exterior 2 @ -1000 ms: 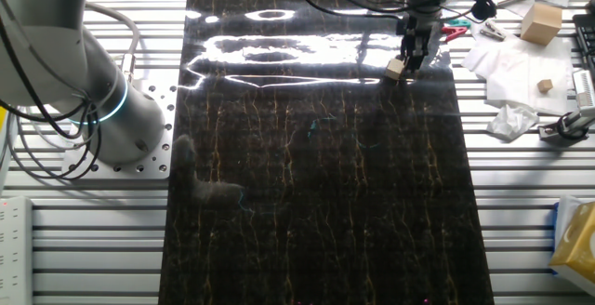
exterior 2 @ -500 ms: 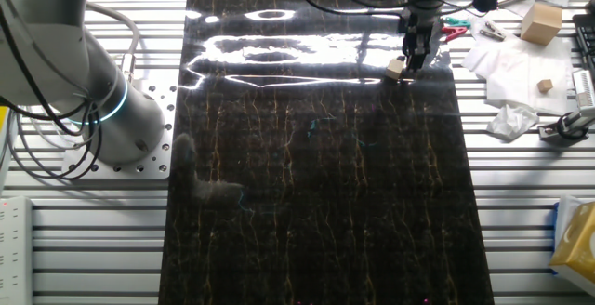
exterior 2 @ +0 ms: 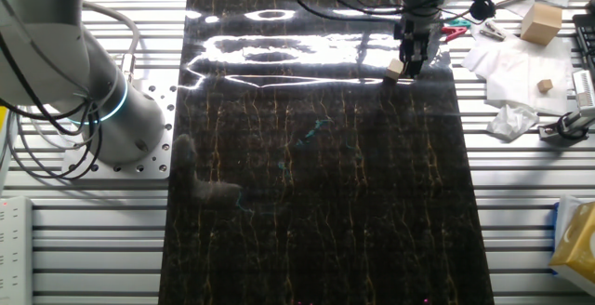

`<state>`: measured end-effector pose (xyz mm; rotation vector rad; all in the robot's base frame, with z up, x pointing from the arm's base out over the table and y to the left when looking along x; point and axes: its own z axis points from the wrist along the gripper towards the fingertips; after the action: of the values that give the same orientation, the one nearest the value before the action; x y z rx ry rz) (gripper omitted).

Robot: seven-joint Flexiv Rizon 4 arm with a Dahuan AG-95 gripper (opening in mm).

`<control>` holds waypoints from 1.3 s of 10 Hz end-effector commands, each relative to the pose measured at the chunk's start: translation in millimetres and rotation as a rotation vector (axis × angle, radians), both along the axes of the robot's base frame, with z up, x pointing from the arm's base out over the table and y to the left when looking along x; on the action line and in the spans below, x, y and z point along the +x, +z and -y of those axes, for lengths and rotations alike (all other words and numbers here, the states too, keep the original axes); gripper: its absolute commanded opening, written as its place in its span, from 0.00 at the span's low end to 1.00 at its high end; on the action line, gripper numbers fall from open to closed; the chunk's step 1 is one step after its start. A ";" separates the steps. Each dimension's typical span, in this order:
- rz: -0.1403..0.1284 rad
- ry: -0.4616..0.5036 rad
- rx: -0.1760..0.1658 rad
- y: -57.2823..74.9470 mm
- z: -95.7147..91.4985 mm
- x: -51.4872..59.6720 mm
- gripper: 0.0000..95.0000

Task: Hold a small block with the gripper and sweep it from left to right on the table

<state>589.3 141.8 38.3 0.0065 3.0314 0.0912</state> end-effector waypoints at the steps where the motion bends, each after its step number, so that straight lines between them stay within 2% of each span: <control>1: -0.002 -0.006 0.021 -0.3 -0.6 1.0 0.60; 4: -0.005 -0.017 0.047 -1.8 -0.7 -0.2 0.60; 10: -0.002 -0.029 0.059 -12.5 -5.8 -4.6 0.60; 13: -0.004 -0.034 0.071 -13.9 -7.2 -6.4 0.60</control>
<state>582.8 148.9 24.2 0.0663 3.0278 0.1916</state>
